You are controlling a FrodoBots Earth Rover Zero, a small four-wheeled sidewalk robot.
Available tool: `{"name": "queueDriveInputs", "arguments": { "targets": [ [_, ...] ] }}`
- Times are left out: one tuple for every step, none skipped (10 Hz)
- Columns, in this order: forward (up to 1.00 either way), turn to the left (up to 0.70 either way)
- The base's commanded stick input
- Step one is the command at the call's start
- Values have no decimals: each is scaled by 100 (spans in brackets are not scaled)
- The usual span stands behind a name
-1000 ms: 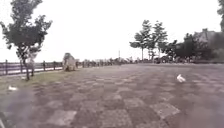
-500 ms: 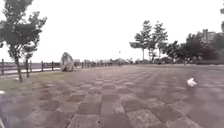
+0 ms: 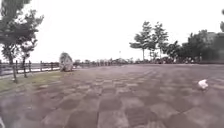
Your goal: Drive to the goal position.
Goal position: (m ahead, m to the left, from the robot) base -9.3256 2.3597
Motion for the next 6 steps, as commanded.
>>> {"name": "queueDriveInputs", "arguments": {
  "targets": [
    [-100,36],
    [-100,26],
    [-100,-3],
    [-100,-19],
    [-100,-40],
    [-100,-40]
  ]
}}
